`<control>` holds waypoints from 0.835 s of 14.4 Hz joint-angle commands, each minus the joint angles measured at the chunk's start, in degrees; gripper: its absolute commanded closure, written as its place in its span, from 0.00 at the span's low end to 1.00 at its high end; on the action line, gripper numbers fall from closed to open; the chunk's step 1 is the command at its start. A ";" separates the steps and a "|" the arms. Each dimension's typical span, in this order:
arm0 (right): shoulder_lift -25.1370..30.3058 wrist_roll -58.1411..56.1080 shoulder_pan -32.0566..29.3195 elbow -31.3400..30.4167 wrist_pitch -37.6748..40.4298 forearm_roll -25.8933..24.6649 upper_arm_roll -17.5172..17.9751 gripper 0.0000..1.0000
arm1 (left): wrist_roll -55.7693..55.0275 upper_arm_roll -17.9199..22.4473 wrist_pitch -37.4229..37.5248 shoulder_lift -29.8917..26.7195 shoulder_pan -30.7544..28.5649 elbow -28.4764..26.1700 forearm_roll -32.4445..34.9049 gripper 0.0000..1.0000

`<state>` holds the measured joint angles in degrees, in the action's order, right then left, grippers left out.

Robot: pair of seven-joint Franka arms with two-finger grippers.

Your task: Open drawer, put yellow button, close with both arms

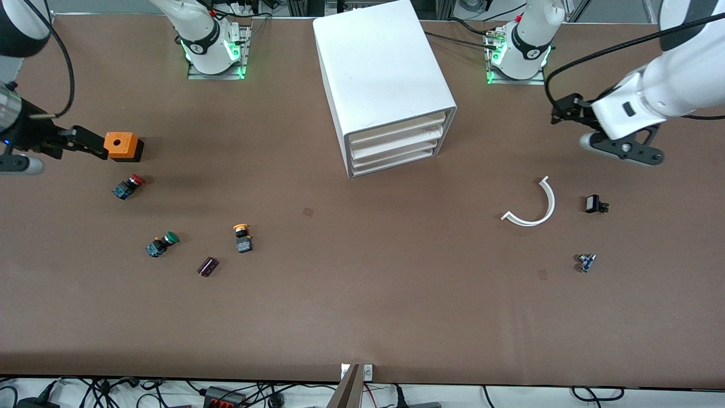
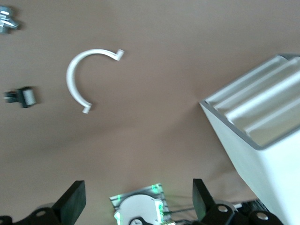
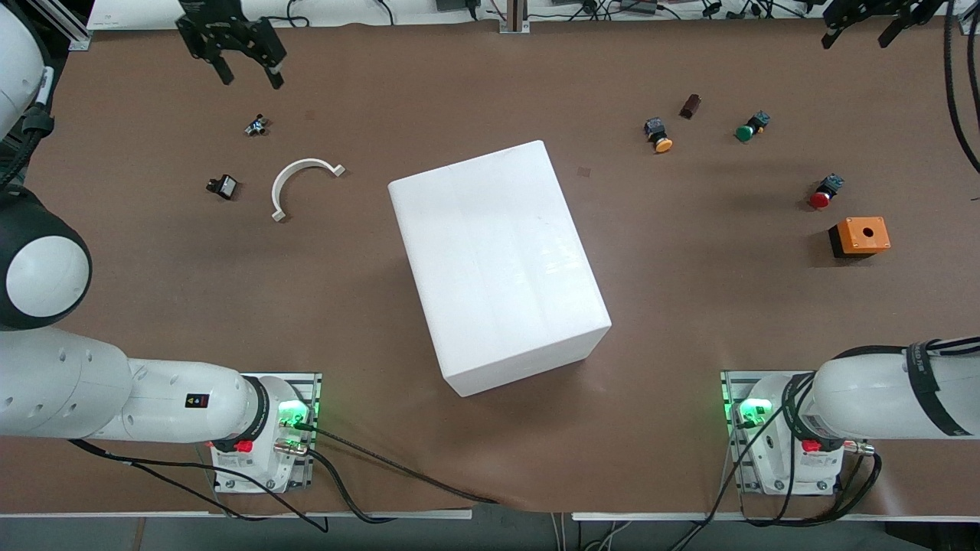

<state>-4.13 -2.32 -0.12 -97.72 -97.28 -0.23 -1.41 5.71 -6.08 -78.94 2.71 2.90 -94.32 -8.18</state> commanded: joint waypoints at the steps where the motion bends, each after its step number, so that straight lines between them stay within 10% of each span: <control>1: -4.55 -0.14 3.53 0.60 -2.29 -0.03 -0.08 0.00 | 0.61 0.28 3.87 3.69 0.79 2.21 -7.35 0.00; 12: -21.52 0.91 12.77 0.95 -19.08 3.99 0.01 0.00 | 32.82 0.36 -8.40 18.64 0.62 -9.63 -42.87 0.00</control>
<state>-23.93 -1.61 12.27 -97.68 -115.07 1.12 -1.14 29.18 -5.74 -84.37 21.48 4.22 -99.00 -46.01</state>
